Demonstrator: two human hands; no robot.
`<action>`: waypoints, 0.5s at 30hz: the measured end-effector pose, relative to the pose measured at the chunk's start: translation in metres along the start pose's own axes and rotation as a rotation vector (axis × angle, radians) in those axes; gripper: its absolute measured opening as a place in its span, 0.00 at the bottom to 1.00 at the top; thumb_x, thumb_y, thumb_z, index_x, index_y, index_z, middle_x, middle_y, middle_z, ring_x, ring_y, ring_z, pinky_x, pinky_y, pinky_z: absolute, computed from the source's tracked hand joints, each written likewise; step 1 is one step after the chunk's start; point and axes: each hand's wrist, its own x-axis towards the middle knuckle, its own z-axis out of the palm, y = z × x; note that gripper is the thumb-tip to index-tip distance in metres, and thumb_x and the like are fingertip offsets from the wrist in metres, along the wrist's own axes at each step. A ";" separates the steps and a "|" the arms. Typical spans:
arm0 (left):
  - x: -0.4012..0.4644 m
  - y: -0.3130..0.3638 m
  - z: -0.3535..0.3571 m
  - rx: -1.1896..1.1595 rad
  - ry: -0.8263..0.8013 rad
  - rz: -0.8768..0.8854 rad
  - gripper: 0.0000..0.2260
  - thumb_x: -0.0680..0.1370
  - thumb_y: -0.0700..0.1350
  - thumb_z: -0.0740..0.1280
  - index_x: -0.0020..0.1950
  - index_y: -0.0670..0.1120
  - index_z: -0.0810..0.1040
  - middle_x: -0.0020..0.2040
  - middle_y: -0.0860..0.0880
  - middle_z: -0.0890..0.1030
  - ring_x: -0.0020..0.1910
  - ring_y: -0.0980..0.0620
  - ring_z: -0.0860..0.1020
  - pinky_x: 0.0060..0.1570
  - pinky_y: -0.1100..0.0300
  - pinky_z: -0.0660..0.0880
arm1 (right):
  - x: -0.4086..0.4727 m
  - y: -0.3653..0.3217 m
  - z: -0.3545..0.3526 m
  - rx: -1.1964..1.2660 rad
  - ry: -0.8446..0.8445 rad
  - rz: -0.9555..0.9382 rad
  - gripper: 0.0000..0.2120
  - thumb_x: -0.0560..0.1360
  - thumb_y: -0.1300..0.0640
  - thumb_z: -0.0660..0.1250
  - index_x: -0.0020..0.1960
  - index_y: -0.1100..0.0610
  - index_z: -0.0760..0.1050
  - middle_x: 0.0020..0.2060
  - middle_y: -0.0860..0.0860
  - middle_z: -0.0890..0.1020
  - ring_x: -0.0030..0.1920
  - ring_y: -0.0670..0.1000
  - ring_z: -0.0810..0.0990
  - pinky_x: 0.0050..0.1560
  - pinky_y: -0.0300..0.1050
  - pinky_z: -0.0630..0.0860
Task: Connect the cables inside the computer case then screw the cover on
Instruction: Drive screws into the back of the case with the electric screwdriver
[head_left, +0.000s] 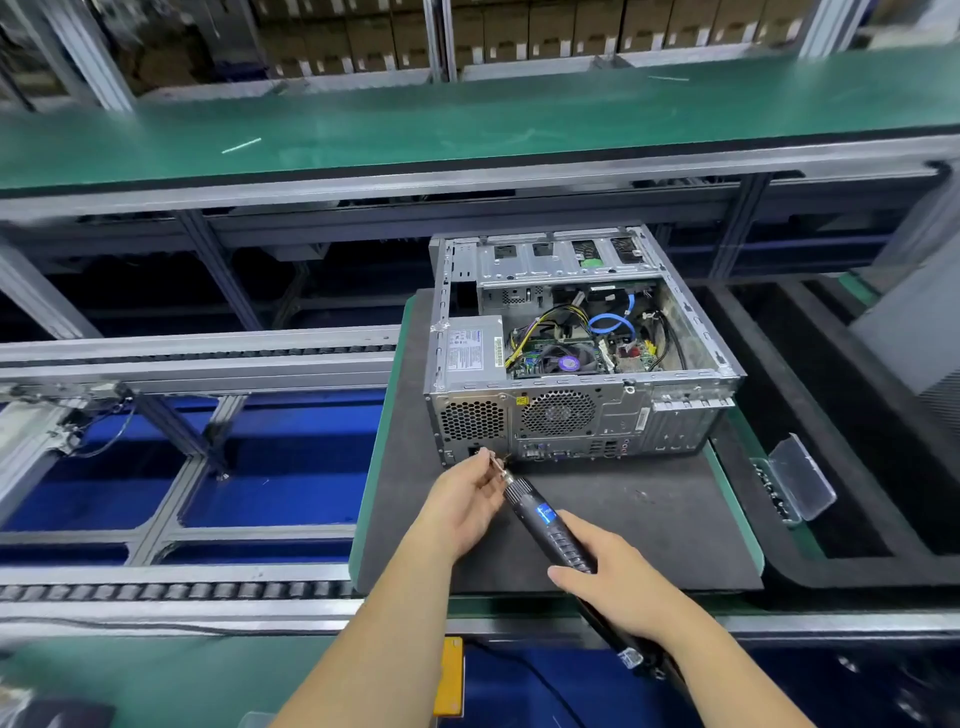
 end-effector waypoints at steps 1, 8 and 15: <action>0.000 0.003 -0.002 0.063 0.006 0.022 0.07 0.82 0.38 0.63 0.45 0.40 0.77 0.39 0.45 0.78 0.39 0.50 0.76 0.42 0.58 0.78 | 0.000 0.000 0.000 -0.016 -0.008 0.003 0.25 0.74 0.46 0.66 0.66 0.26 0.65 0.52 0.42 0.82 0.49 0.46 0.80 0.55 0.37 0.75; -0.002 0.027 -0.009 0.536 0.000 0.147 0.10 0.82 0.39 0.63 0.43 0.40 0.79 0.36 0.44 0.78 0.32 0.52 0.77 0.35 0.62 0.78 | 0.002 -0.001 0.013 -0.004 -0.019 0.020 0.28 0.78 0.46 0.66 0.69 0.24 0.58 0.56 0.38 0.80 0.45 0.43 0.82 0.50 0.39 0.79; -0.009 0.021 -0.004 0.130 0.085 0.141 0.06 0.82 0.38 0.63 0.49 0.39 0.79 0.41 0.44 0.81 0.39 0.49 0.78 0.41 0.57 0.77 | 0.009 -0.016 0.032 0.024 0.061 -0.029 0.25 0.74 0.44 0.65 0.63 0.20 0.62 0.54 0.34 0.79 0.52 0.40 0.79 0.50 0.30 0.73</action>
